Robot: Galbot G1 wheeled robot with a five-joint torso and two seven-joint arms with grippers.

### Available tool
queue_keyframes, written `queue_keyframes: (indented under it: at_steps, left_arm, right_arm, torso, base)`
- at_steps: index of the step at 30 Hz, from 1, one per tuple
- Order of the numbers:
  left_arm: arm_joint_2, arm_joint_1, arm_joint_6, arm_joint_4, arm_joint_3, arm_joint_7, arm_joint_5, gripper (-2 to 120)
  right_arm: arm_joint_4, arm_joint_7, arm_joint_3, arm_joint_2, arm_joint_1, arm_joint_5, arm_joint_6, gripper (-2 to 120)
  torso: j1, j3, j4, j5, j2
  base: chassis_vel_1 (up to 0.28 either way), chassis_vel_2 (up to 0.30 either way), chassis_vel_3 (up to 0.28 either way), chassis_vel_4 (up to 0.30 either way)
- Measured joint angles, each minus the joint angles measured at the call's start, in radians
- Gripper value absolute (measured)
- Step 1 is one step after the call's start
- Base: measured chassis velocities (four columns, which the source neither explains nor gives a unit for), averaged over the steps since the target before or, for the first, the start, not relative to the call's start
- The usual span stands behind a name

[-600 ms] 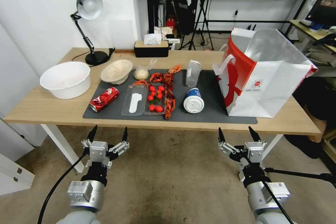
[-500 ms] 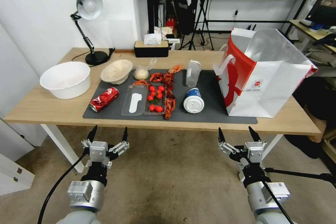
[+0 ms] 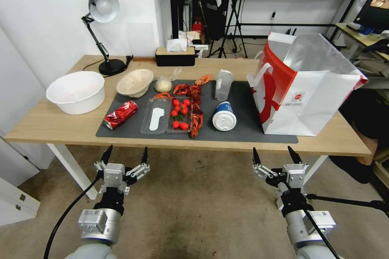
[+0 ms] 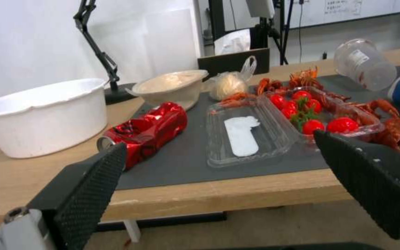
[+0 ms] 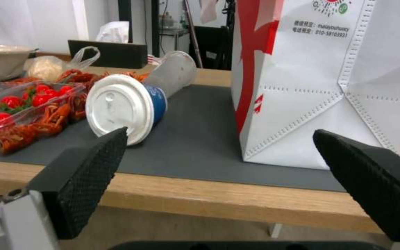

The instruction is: Pick up the trash from the table and place it into the takeout bag.

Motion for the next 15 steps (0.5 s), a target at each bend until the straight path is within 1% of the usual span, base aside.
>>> queue_keyframes:
  at_steps: [11, 12, 13, 14, 15]
  left_arm:
    - [-0.002, -0.002, 0.007, 0.0, -0.004, 0.0, -0.003, 100]
    - [-0.007, -0.005, 0.023, -0.001, -0.012, 0.002, -0.01, 100]
    - [-0.016, -0.012, 0.055, -0.003, -0.029, 0.004, -0.023, 100]
    - [-0.016, -0.012, 0.055, -0.003, -0.029, 0.004, -0.023, 100]
    - [-0.036, -0.027, 0.118, -0.01, -0.061, 0.009, -0.049, 100]
  right_arm:
    - [-0.001, 0.004, 0.0, -0.003, 0.006, 0.007, -0.007, 100]
    - [-0.001, 0.007, 0.0, -0.006, 0.009, 0.012, -0.013, 100]
    - [-0.004, 0.02, 0.001, -0.016, 0.025, 0.032, -0.037, 100]
    - [-0.004, 0.02, 0.001, -0.016, 0.025, 0.032, -0.037, 100]
    - [-0.005, 0.019, 0.001, -0.016, 0.032, 0.03, -0.033, 100]
  torso:
    - [0.0, 0.0, 0.0, 0.0, 0.0]
    - [0.0, 0.0, -0.0003, 0.0, 0.0]
    - [0.0, 0.0, -0.0003, -0.0002, 0.0]
    - [0.0, 0.0, -0.0003, -0.0002, 0.0]
    - [0.0, 0.0, 0.0005, 0.0002, 0.0]
  base:
    - [0.0, 0.0, 0.0, 0.0]
    - [0.0, 0.0, 0.0, 0.0]
    - [0.0, 0.0, 0.0, 0.0]
    - [0.0, 0.0, 0.0, 0.0]
    - [0.0, 0.0, 0.0, 0.0]
